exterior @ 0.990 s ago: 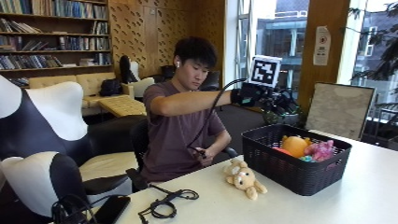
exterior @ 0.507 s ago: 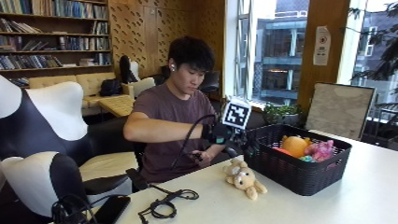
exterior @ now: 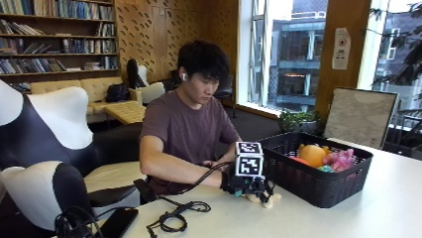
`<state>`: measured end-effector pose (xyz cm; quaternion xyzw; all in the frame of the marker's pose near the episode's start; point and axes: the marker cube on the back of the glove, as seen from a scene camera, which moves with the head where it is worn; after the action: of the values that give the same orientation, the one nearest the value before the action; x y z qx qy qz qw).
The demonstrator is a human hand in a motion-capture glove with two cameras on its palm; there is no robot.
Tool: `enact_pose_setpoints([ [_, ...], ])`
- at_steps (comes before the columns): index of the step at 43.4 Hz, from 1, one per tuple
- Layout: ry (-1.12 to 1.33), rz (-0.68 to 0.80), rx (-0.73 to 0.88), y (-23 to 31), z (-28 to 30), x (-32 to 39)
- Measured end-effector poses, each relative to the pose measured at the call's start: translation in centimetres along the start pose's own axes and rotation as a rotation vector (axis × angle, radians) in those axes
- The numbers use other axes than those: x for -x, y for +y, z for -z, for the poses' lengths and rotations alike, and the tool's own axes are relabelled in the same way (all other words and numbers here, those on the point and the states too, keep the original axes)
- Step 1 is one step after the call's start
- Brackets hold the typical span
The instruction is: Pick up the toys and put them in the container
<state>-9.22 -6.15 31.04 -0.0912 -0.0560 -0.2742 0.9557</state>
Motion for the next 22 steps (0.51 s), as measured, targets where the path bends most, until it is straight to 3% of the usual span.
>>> enact_pose_setpoints([
  [5,-0.042,-0.064,-0.140,-0.9,-0.1,0.1],
  [12,-0.148,-0.143,-0.142,-2.0,2.4,-1.0],
  [22,-0.116,-0.246,-0.203,-2.0,13.3,-1.4],
])
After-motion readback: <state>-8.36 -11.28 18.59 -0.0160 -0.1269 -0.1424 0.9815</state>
